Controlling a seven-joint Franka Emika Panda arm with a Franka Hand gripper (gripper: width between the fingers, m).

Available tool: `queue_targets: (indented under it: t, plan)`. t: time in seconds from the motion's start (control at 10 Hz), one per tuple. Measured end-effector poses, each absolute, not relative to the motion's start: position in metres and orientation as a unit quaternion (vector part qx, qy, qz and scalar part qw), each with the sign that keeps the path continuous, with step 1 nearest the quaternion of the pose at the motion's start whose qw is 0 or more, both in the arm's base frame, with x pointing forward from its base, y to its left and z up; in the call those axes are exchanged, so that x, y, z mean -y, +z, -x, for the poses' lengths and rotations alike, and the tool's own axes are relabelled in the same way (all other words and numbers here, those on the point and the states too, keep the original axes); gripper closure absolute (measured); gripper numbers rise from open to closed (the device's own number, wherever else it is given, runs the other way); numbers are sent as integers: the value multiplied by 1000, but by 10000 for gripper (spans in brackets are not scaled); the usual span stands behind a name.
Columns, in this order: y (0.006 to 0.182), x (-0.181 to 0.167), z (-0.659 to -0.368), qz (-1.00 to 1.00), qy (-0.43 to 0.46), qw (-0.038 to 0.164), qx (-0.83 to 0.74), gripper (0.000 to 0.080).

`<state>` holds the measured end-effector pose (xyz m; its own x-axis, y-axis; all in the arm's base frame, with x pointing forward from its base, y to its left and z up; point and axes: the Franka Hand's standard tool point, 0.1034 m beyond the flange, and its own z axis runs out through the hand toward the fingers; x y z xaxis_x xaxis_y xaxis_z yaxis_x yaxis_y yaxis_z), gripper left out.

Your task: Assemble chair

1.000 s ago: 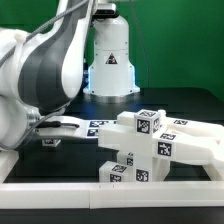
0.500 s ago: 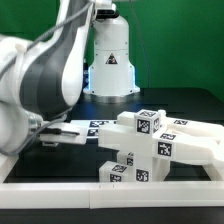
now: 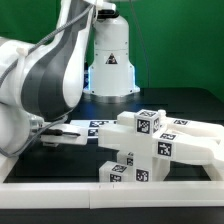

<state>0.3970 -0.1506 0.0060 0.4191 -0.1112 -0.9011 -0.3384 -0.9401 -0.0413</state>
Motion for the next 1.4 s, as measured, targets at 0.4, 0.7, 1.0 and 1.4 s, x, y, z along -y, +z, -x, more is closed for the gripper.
queue_targets:
  t: [0.4, 0.7, 1.0, 1.4]
  plan:
    - [60, 141, -431, 869, 468, 117, -106, 521]
    - [83, 131, -439, 918, 371, 104, -98, 520]
    - [110, 113, -472, 963, 248, 73, -78, 519]
    - [159, 53, -492, 993, 85, 56, -51, 519]
